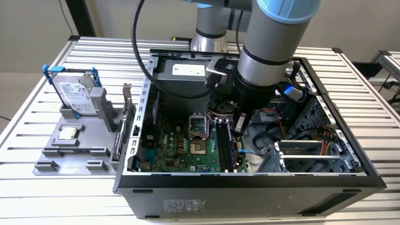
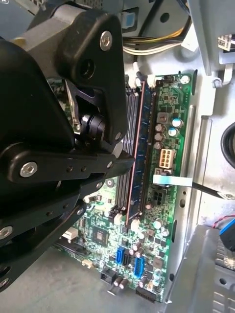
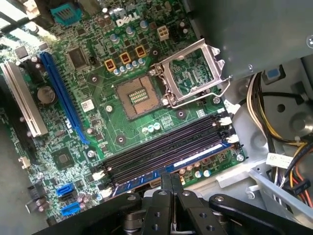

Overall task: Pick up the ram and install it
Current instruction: 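Press down the ram until it locks into place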

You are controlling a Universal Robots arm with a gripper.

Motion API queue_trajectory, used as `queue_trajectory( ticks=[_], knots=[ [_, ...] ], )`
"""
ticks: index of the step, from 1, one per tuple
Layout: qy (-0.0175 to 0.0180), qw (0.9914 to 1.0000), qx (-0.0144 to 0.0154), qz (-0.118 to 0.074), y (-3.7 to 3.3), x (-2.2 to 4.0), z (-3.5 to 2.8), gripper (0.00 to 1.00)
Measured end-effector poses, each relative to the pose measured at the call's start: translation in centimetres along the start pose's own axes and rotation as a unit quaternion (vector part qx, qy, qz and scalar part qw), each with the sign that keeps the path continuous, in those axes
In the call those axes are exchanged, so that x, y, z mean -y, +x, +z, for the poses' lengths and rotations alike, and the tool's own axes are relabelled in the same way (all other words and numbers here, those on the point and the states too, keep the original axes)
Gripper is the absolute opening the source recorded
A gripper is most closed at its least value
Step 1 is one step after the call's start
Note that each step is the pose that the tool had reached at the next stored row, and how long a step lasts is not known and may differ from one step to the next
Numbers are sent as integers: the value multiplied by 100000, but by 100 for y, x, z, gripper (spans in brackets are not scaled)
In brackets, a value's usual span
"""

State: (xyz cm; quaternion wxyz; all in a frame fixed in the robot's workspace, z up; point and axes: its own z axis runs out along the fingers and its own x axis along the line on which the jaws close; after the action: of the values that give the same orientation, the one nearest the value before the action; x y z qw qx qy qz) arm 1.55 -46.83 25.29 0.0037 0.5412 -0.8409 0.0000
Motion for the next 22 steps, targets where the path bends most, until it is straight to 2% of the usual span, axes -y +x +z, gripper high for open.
queue_trajectory(
  ticks=[5,10,17,22],
  knots=[
    [10,99986,-6,-1702,0,0,0,0],
    [23,99936,-13,-3567,0,0,0,0],
    [36,99819,-20,-6008,0,-2,1,0],
    [49,99701,-29,-7731,2,-9,1,0]
  ],
)
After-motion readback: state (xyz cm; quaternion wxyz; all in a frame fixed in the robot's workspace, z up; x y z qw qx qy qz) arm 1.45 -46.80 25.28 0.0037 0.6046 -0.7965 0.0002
